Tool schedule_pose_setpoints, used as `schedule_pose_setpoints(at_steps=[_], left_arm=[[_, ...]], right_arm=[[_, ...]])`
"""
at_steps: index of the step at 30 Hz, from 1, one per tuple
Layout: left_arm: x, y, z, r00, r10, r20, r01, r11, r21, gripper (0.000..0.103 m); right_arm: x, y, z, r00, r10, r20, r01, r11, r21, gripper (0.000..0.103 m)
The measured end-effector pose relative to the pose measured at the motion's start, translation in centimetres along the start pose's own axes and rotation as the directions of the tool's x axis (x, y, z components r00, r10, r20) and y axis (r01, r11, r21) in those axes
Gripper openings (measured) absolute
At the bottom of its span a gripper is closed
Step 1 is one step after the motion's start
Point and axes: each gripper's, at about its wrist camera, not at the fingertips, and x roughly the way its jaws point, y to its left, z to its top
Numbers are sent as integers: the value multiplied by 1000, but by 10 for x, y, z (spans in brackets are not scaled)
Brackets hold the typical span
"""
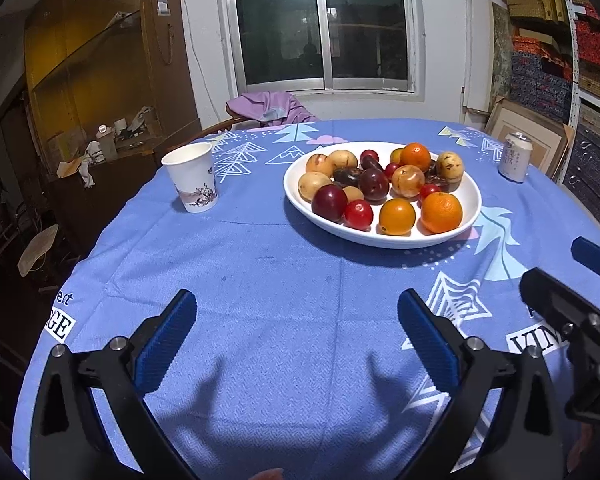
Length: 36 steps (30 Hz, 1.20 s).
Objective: Organize fruits
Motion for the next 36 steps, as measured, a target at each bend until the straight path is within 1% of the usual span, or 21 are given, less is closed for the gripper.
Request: schedule_pose_setpoints(at_steps=[5, 8, 11, 14, 18, 20, 25, 36], left_arm=[[-4, 1, -1, 1000, -21, 6, 21, 1000, -3, 99], [-2, 2, -2, 999, -33, -19, 33, 999, -11, 99], [-1, 3, -3, 999, -25, -21, 25, 1000, -15, 99], [-2, 5, -3, 1000, -4, -13, 3, 1000, -23, 99], [-1, 6, -4, 1000, -14, -24, 14, 1000, -28, 99], [-2, 6, -4, 1000, -16, -22, 16, 1000, -24, 99], [-3, 0, -5, 1000, 6, -10, -6, 1000, 11, 99], [-5, 1, -5, 1000, -10, -4, 10, 1000, 11, 99]], right_arm=[[0, 2, -2, 1000, -25, -2, 25, 1000, -9, 100], [1, 4, -4, 999, -44, -3, 44, 999, -14, 100], [2, 6, -5, 999, -51, -11, 50, 998, -22, 100], [3, 7, -6, 998, -58, -14, 57, 998, -31, 100], [3, 6, -6, 998, -59, -17, 58, 998, -30, 100], [3, 6, -6, 998, -60, -16, 60, 998, -30, 100], [4, 7, -7, 998, -61, -20, 60, 998, -28, 100], [3, 6, -6, 998, -62, -16, 61, 998, -23, 100]])
